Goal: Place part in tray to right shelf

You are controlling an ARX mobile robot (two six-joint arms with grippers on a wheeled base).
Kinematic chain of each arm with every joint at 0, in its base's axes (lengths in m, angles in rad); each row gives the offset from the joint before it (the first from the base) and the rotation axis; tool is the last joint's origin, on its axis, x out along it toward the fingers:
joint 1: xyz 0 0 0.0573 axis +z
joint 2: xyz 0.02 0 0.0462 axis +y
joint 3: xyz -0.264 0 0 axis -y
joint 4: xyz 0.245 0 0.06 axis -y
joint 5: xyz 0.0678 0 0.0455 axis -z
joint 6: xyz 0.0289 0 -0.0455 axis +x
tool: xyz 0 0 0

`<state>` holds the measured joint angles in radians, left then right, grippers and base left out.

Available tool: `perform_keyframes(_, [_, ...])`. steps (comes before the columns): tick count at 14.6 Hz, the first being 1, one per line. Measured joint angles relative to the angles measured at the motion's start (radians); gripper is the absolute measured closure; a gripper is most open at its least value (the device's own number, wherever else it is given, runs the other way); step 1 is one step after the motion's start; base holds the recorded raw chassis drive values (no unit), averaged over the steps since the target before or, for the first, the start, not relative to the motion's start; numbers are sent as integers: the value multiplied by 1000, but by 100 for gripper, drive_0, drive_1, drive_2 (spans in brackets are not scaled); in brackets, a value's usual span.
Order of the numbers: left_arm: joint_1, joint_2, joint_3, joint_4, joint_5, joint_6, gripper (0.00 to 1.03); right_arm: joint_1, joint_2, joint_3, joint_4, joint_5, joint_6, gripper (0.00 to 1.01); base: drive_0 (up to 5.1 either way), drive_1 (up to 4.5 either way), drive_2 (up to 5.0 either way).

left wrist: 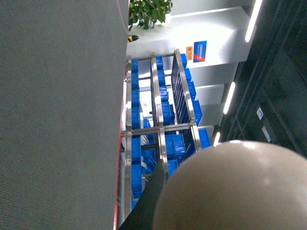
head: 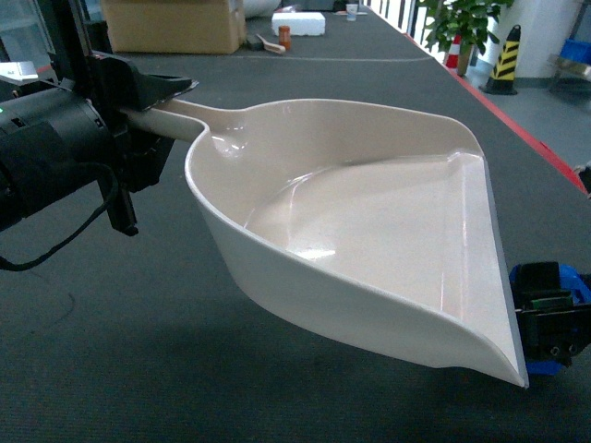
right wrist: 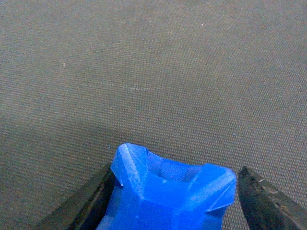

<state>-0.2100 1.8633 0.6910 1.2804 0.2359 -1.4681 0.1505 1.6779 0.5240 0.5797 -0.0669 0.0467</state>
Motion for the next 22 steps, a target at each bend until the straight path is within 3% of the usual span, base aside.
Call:
perform_keyframes(3, [0,0,0,0,-1,0,91,-1,-102,-52,-34,10,20,53,0,0,0])
perform_keyframes(6, [0,0,0,0,-1,0,91,16,-428,-64,-200,29,0,55,0,0,0])
perform_keyframes(8, [0,0,0,0,0,0,91,76,-561,23,-191,33,-6,55,0,0,0])
perform_keyframes(9, [0,0,0,0,0,0,91,121,-558,80,-136,33,18,55,0,0,0])
perform_keyframes(11, [0,0,0,0,0,0,91,233,-427,157,-25,47,132,55,0,0,0])
perform_keyframes(12, [0,0,0,0,-1,0,91,282,-333,184,-30,35,202,55,0,0,0])
perform_keyframes(13, [0,0,0,0,0,0,91,351,-192,231,-58,26,332,53,0,0,0])
perform_keyframes(14, [0,0,0,-1,0,4,91,370,-176,239,-52,58,338,39,0,0,0])
perform_keyframes(16, [0,0,0,0,0,2,91,371,-224,225,9,140,283,19,0,0,0])
perform_keyframes(17, [0,0,0,-1,0,2,91,357,-288,193,57,194,226,8,0,0,0])
perform_keyframes(18, [0,0,0,-2,0,3,91,337,-354,163,72,214,180,1,0,0,0])
perform_keyframes(19, [0,0,0,-1,-1,2,91,306,-441,114,90,256,106,4,0,0,0])
perform_keyframes(20, [0,0,0,-1,0,2,91,258,-568,37,71,304,6,3,0,0,0])
perform_keyframes(22, [0,0,0,-1,0,2,91,191,-772,-84,-30,373,-141,3,0,0,0])
